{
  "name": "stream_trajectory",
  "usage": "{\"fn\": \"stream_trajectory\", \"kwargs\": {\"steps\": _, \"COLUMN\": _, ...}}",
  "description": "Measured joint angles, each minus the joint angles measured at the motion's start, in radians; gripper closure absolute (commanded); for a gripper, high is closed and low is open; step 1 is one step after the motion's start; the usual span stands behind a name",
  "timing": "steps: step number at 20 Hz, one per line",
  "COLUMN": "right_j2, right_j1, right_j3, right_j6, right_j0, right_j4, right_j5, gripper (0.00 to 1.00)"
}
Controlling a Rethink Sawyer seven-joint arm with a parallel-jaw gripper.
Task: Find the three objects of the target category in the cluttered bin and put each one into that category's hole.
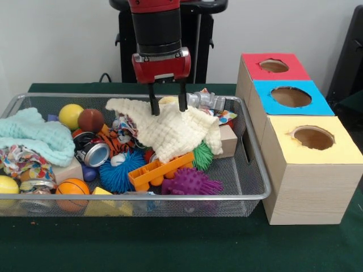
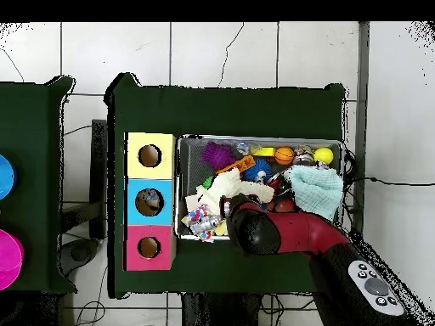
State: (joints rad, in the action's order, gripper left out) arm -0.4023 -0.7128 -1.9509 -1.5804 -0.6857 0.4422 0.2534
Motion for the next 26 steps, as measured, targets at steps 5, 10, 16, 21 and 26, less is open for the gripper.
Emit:
{"fn": "stream_trajectory", "kwargs": {"steps": 5, "right_j2": -0.018, "right_j1": -0.008, "right_j3": 0.031, "right_j6": 0.000, "right_j0": -0.005, "right_j4": 0.000, "right_j5": 0.006, "gripper": 0.00}}
{"fn": "stream_trajectory", "kwargs": {"steps": 10, "right_j2": -0.019, "right_j1": -0.011, "right_j3": 0.066, "right_j6": 0.000, "right_j0": -0.005, "right_j4": 0.001, "right_j5": 0.006, "gripper": 0.00}}
{"fn": "stream_trajectory", "kwargs": {"steps": 16, "right_j2": -0.019, "right_j1": -0.010, "right_j3": 0.100, "right_j6": 0.000, "right_j0": -0.006, "right_j4": 0.002, "right_j5": 0.007, "gripper": 0.00}}
{"fn": "stream_trajectory", "kwargs": {"steps": 21, "right_j2": -0.019, "right_j1": 0.006, "right_j3": 0.135, "right_j6": 0.000, "right_j0": -0.006, "right_j4": 0.020, "right_j5": -0.004, "gripper": 0.00}}
{"fn": "stream_trajectory", "kwargs": {"steps": 26, "right_j2": -0.019, "right_j1": 0.037, "right_j3": 0.167, "right_j6": 0.000, "right_j0": -0.006, "right_j4": 0.062, "right_j5": -0.043, "gripper": 0.00}}
